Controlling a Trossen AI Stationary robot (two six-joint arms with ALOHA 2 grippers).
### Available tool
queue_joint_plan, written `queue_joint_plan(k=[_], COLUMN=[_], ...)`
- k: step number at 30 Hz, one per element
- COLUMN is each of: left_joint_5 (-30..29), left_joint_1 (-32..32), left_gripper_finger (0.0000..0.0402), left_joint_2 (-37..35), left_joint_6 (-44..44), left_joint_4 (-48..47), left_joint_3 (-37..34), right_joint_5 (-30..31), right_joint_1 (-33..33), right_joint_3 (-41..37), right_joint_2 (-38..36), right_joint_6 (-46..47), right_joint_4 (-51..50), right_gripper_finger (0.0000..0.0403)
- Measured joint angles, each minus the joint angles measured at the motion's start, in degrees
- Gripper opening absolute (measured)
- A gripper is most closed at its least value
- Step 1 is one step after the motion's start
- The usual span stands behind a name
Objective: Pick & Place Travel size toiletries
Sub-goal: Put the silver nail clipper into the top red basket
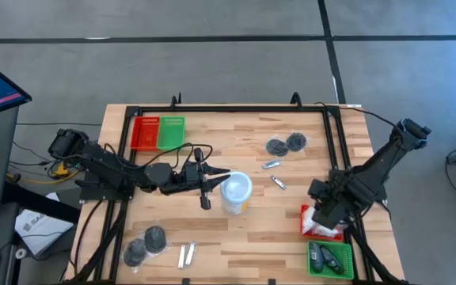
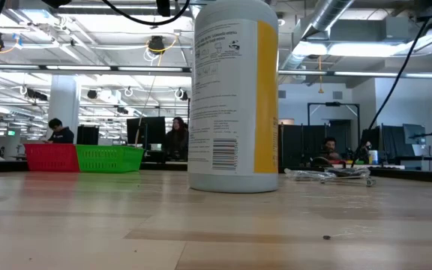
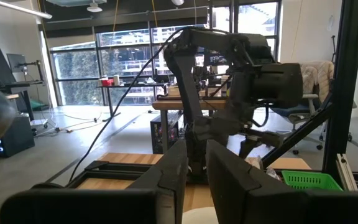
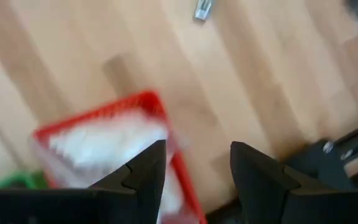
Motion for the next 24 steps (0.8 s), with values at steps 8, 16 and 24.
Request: queue_joint_plan(k=[8,16,24], left_joint_5=[0.0,0.0,0.0], left_joint_1=[0.0,0.0,0.0], left_gripper_finger=[0.0053,0.0053,0.0053], left_joint_2=[0.0,0.0,0.0], left_joint_6=[0.0,0.0,0.0], left_joint_4=[0.0,0.0,0.0], left_joint_3=[0.0,0.0,0.0], right_joint_5=[8.6,9.9,10.0], right_joint_1=[-8.5,-16.1,-21.8], right_joint_3=[-0.2,-4.7,-11.5], right_joint_2=[0.0,0.3,0.3], right_joint_6=[-3.1,-12.7,-12.9], right_joint_4=[5.5,20.4,30.2], right_gripper_finger=[0.0164,0.0164,0.0155])
